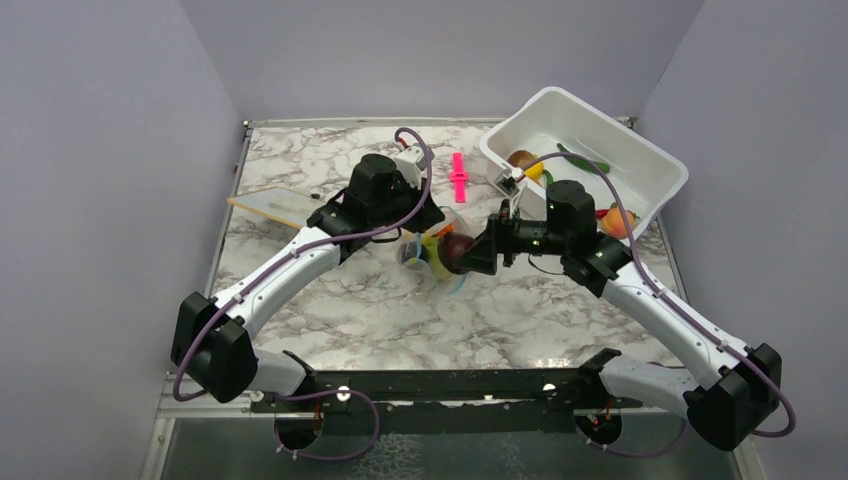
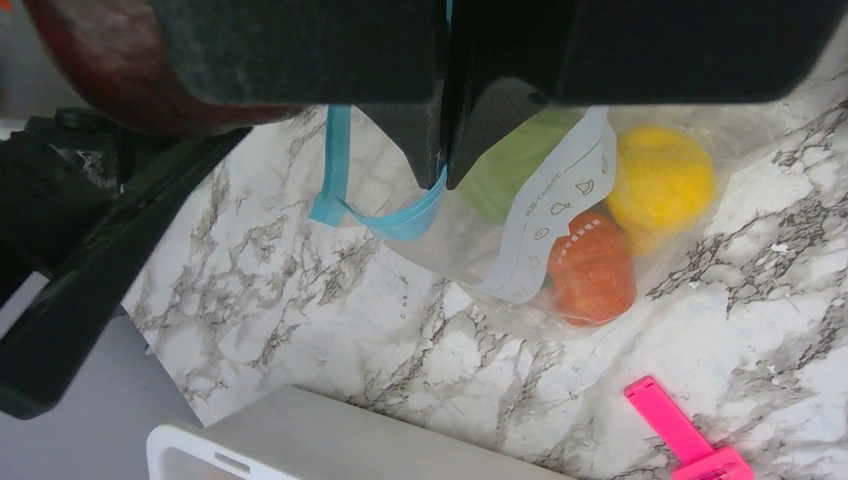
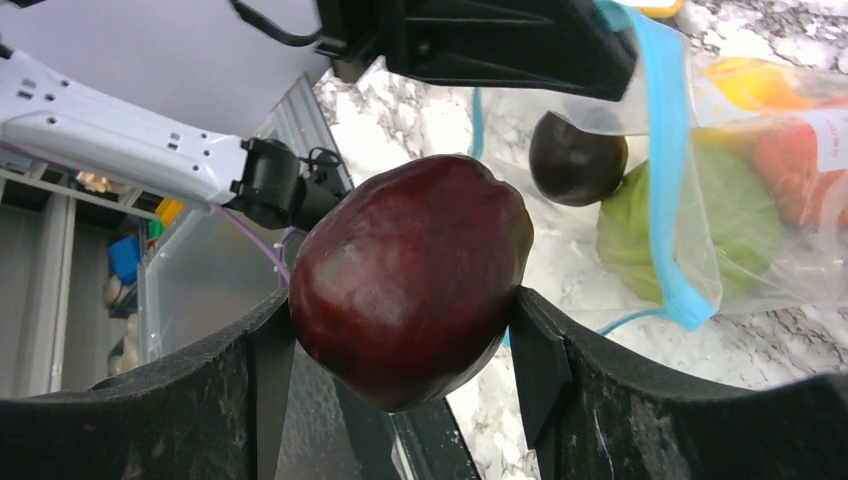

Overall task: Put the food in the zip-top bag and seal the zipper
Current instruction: Place the fake fruit in the zipper food storage bag.

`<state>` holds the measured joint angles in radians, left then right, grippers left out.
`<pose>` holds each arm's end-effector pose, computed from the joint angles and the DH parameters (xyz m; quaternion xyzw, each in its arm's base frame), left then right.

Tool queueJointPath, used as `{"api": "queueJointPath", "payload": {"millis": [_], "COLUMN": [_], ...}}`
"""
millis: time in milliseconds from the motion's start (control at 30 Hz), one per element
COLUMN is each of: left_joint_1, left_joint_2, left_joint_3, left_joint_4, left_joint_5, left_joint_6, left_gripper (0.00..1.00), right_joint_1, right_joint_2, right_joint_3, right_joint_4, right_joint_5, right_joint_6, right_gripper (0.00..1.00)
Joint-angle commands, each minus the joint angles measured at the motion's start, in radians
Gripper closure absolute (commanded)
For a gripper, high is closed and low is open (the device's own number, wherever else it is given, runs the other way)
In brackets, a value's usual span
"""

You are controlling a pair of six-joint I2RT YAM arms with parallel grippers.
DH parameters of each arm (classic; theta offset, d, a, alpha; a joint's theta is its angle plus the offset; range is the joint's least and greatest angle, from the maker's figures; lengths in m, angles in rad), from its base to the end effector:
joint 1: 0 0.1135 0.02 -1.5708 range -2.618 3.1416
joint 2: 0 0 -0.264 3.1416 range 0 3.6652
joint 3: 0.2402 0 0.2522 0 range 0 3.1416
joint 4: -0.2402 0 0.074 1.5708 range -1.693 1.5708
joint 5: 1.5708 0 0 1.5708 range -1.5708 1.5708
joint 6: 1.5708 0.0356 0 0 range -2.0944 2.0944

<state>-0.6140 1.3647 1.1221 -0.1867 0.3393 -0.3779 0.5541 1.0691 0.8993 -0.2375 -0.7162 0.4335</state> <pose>0.2514 -0.1917 0.3265 0.1883 0.8129 -0.3784 0.4007 0.1894 0.1447 0.3228 -0.2394 0.7695 0.5018 0.3144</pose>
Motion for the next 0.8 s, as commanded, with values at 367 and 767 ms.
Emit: {"api": "queueJointPath", "payload": {"millis": [367,767], "left_joint_1": [0.007,0.007], "left_joint_2": [-0.099,-0.115], "left_joint_3": [0.035,-0.013], "left_joint_4": [0.086,0.178], "left_joint_5": [0.138,0.195], "left_joint_6": [-0.078,-0.124], "left_gripper": [1.0,1.0], "right_joint_1": [0.021,0.021], "right_joint_2": [0.113,0.173], "right_joint_3": [0.074,0.126], "right_joint_4": [-0.095,-0.114], "right_joint_5": [0.285,0.347], "right_joint_6": [0.016,0.068], "right_gripper": [0.61,0.59]}}
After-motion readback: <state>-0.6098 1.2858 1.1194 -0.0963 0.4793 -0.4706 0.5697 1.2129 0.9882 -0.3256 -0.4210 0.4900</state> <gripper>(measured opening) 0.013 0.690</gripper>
